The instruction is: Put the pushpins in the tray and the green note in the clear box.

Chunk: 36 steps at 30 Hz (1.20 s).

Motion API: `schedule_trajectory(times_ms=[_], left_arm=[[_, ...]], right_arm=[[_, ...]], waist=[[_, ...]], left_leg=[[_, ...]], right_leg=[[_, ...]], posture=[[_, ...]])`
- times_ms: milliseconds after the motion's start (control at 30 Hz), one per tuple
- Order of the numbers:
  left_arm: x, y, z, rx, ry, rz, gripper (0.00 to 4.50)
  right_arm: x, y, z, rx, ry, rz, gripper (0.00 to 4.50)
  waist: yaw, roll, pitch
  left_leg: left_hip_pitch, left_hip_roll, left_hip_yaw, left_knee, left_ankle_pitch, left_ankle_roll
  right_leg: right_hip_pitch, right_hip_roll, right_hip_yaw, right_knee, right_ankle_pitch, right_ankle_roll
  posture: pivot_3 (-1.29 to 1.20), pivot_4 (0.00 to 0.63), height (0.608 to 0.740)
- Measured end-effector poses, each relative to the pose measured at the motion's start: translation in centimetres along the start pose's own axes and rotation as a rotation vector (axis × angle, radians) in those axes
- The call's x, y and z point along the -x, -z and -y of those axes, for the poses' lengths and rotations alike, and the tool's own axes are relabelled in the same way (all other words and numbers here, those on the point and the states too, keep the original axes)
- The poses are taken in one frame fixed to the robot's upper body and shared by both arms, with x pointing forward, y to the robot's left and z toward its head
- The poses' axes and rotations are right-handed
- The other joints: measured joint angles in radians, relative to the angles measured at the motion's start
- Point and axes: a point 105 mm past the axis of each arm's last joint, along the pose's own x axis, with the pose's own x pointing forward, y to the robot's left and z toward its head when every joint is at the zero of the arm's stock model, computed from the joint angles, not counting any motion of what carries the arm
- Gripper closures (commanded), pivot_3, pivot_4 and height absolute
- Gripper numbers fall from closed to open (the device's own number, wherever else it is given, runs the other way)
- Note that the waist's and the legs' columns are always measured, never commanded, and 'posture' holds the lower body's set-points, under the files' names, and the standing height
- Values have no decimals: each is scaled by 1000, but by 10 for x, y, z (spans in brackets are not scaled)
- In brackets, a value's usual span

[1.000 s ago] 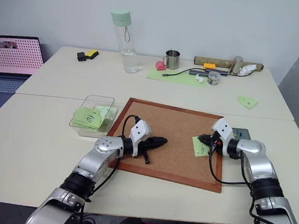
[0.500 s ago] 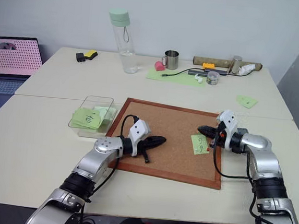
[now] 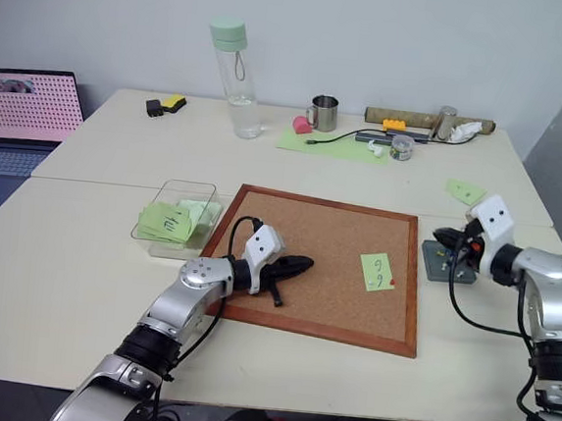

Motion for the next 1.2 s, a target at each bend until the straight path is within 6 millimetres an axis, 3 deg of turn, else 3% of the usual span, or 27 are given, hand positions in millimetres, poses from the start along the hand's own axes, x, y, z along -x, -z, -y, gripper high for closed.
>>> schedule_trajectory(times_ms=[67,167,500,600,767,833,967,1200], left_arm=[[0,0,0,-2,3,-1,4500],[-1,-1,1,-3,10,0,4500],[-1,-1,2,-4,14,-2,4500],[0,-1,2,-6,15,1,4500],[0,-1,2,-8,13,-1,4500],[0,0,2,-10,13,-4,4500],[0,-1,3,-11,15,-4,4500],[-1,-1,3,-16,16,-8,4500]], right_arm=[[0,18,4,10,31,-65,4250],[-1,25,5,11,47,-93,3798],[0,20,3,52,51,-82,1576],[7,8,-10,83,-27,-43,1576],[16,-1,-64,85,-263,11,1576],[14,-1,-77,71,-294,21,1576],[4,3,-92,49,-315,29,1576],[-8,13,-97,22,-306,22,1576]], waist=[[0,0,0],[0,1,0],[0,1,0],[1,0,0],[1,0,0],[1,0,0],[1,0,0],[1,0,0]], left_leg=[[0,0,0,0,0,0],[0,0,0,0,0,0],[0,0,0,0,0,0],[-1,0,0,0,0,0],[-1,0,-1,0,0,0],[0,0,-1,0,0,0],[0,0,-1,0,0,0],[0,0,-1,0,0,0]], right_leg=[[0,0,0,0,0,0],[0,0,0,0,0,0],[0,0,0,0,0,0],[0,0,0,-1,0,0],[0,0,0,-1,0,0],[0,0,0,-1,0,1],[0,0,0,-1,0,1],[0,0,0,-1,0,1]], posture=[[0,150,740],[0,150,740],[0,150,740],[0,150,740],[0,150,740],[0,150,740],[0,150,740],[0,150,740]])
